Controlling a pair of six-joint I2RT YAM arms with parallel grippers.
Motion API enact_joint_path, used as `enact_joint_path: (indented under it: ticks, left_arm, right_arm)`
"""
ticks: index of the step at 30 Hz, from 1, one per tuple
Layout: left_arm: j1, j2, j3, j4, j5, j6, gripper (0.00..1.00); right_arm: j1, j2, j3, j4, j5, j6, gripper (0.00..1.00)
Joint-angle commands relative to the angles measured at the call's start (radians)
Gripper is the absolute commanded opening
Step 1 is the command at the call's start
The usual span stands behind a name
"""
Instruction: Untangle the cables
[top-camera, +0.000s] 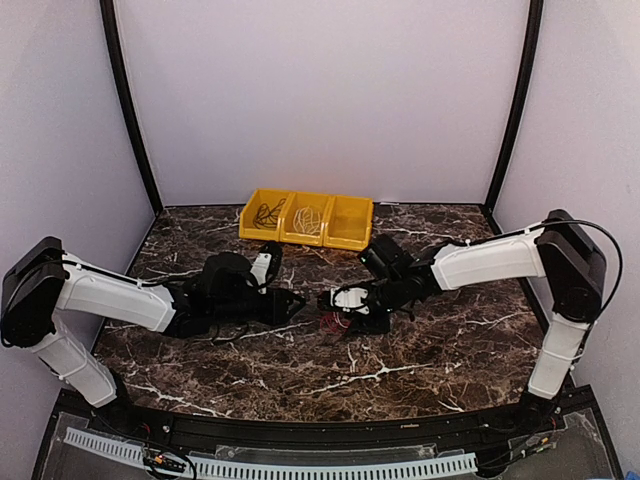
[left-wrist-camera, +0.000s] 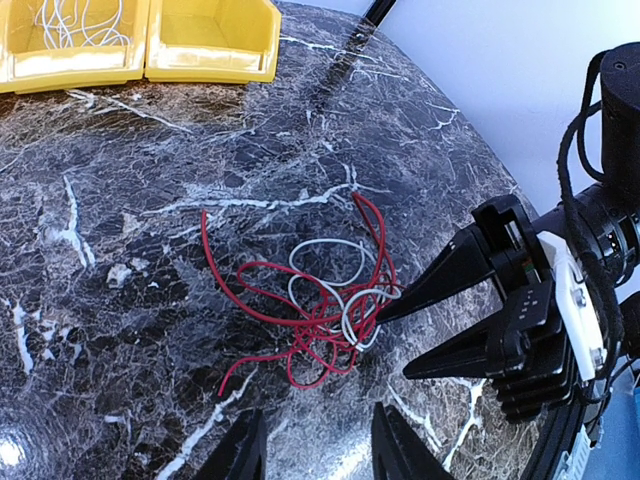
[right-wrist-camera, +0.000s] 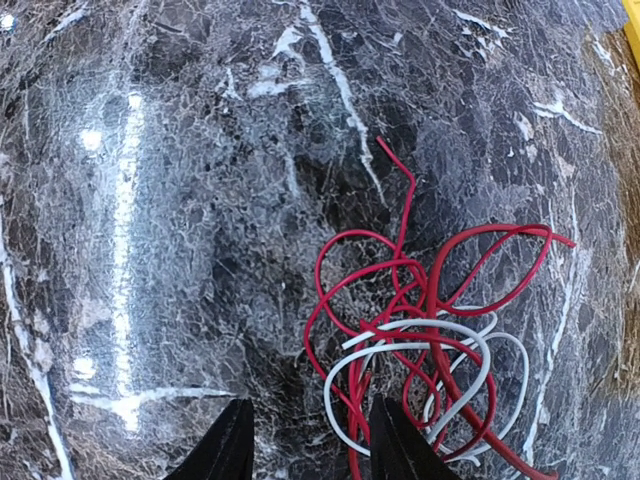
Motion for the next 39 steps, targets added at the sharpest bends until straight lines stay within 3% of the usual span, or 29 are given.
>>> enact_joint_path:
  ticks: [1,10,27,39]
  left_arm:
    - [-0.001,-0.022,-0.012,0.016,0.001,0.002,0.38]
    - [-0.001,-0.007,0.006,0.021,0.002,0.015,0.38]
    - [-0.001,-0.005,0.009,0.006,0.021,0.01,0.38]
    - [0.0,0.014,0.009,0.033,0.033,0.006,0.38]
  right_arm:
    - [0.022,-0.057,0.04,-0.055,0.011,0.0,0.41]
    - [0.031,-0.14,0.011,-0.103,0.021,0.0,0.38]
    - [0.031,0.027,0.074,0.02,0.166,0.032,0.35]
    - [0.031,-0.029,0.057,-0.01,0.178,0.019,0.34]
